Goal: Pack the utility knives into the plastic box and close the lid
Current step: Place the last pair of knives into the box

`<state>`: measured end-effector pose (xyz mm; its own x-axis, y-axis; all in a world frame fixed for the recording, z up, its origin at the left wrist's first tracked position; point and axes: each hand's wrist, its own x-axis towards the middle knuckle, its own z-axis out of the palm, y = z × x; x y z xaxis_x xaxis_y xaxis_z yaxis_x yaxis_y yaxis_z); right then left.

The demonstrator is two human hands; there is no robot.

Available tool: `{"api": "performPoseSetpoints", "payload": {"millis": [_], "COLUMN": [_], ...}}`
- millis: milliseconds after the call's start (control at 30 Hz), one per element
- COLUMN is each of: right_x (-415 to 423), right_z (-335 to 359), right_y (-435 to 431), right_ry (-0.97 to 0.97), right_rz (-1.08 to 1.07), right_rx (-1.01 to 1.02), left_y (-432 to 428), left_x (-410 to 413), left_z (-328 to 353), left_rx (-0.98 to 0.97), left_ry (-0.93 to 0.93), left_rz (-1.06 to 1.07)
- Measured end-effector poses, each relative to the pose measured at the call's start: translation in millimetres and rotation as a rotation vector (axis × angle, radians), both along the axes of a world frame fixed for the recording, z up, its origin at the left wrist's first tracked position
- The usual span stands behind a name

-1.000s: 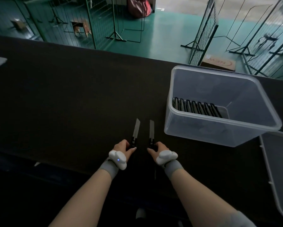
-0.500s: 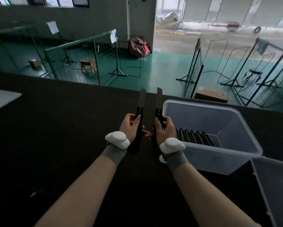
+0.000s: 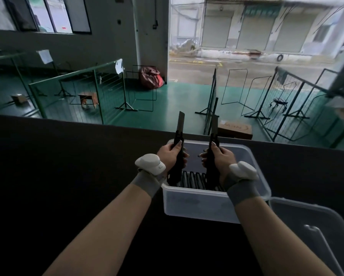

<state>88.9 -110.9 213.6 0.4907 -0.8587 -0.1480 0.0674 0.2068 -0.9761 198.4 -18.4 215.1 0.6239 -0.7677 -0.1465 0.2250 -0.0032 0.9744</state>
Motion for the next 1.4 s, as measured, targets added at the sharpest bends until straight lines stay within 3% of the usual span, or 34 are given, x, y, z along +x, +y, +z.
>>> {"api": "performPoseSetpoints", "payload": {"millis": [133,400,533,833,1167,1400], "right_x": [-34,-83,-102,-129,-149,-153], "right_z": [-1,-14,-18,-16,-4,-3], "right_y": [-13,-44,-50,-53,-61,-65], "right_ry": [0.007,0.087,0.151,0.080,0.047,0.048], "right_rz": [0.037,0.048,0.072,0.131,0.207,0.163], "right_rx": [0.064,0.239,0.220,0.130,0.210,0.201], "left_y": [-17,-48,-56,-69,-77,-79], "left_x": [-27,-73,-98,-128,-141,-143], "left_z": [-7,-18,-21,-24,-18,-14], "left_rx": [-0.017,0.164,0.170,0.145,0.254,0.136], "left_ry": [0.038,0.128,0.207,0.117,-0.012,0.074], "left_rz": [-0.053,-0.203,-0.162,-0.073,-0.159,-0.162]}}
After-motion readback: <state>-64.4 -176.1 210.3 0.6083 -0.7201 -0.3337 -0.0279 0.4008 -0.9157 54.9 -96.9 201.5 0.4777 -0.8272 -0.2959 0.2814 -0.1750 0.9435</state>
